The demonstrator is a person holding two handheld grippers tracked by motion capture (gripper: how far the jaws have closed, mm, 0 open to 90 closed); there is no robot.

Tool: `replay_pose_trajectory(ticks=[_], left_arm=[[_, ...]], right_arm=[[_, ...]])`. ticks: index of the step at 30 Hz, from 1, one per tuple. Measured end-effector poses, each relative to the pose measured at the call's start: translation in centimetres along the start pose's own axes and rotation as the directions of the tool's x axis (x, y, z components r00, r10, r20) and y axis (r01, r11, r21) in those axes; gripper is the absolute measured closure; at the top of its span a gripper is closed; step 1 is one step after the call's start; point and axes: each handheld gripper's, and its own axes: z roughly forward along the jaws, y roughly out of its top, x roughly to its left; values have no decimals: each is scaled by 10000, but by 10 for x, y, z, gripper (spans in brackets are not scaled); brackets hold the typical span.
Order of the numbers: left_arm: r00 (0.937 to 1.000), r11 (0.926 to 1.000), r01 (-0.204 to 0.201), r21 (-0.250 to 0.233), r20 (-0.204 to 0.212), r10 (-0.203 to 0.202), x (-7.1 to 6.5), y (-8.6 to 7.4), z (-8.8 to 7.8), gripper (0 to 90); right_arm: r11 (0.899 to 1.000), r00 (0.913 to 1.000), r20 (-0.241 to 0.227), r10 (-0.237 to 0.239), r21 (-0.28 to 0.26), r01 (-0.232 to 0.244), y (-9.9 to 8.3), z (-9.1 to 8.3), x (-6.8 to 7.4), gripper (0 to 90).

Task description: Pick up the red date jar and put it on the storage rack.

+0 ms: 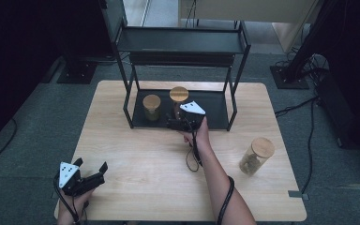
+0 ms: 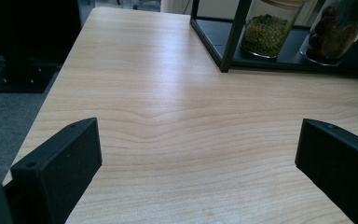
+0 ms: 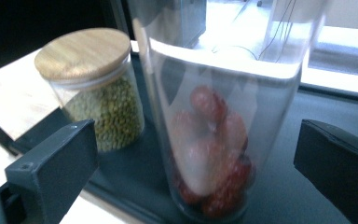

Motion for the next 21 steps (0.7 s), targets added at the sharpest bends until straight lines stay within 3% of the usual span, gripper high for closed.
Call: replay_pose_trajectory(ticks=[8,21], left_arm=[[9997,9997,224,-74,10,-223,2,0,-1,5],[10000,9999,18,136,-24,-17,0,1,1,5]], right_arm=[[9999,9997,241,95,-139,-92,-10,-9,-1,0],[9994,9996,91,261,-209,-259,-32,-24,-3,0]])
